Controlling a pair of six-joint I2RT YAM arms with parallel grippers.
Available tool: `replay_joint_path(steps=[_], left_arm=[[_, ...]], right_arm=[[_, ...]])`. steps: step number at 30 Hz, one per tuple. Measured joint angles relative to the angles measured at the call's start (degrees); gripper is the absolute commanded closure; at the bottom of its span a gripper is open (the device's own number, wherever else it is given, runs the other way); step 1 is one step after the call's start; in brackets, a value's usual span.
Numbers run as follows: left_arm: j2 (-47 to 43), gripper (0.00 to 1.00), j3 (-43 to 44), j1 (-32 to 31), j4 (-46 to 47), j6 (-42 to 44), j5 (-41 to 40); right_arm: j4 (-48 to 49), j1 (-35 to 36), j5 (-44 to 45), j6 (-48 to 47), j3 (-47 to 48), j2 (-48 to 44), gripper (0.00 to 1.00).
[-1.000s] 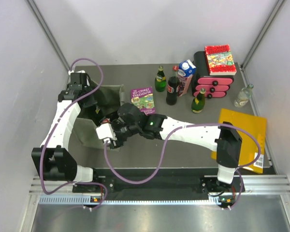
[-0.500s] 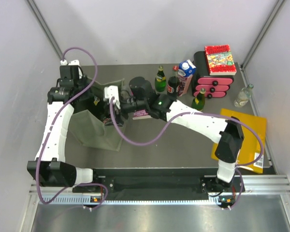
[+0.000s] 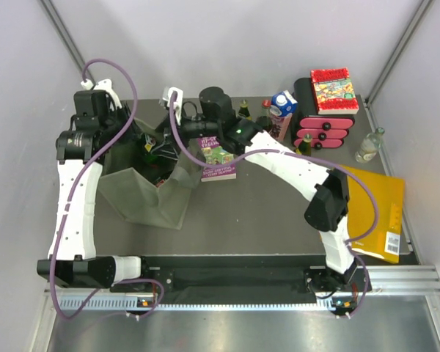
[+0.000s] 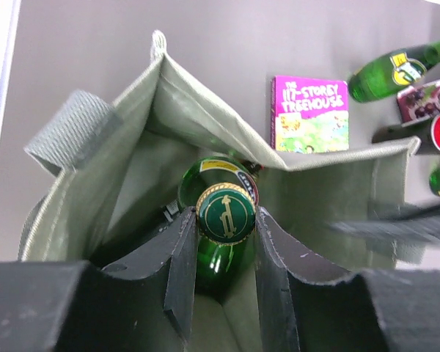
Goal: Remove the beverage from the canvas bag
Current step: Take out the drink from the canvas bag.
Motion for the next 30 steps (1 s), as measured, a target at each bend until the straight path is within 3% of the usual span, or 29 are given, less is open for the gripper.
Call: replay_joint_path(steps=[6,17,30], left_arm=[[-0.61,1.0,0.0,0.0,-2.32,-0.94,1.68],[-0.66,1.0,0.0,0.0,-3.1,-1.81,3.65],[-0.9,1.0,0.07,0.11,-3.69,-3.52,6.38]], right_arm=[[-0.57,0.11,-0.28,1.86,1.05,3.93,0.32],[-0.46,1.49,1.01,1.92,1.25,4.26,0.28],[1.2,2.47,6.54,4.13,7.08,11.04,0.32]])
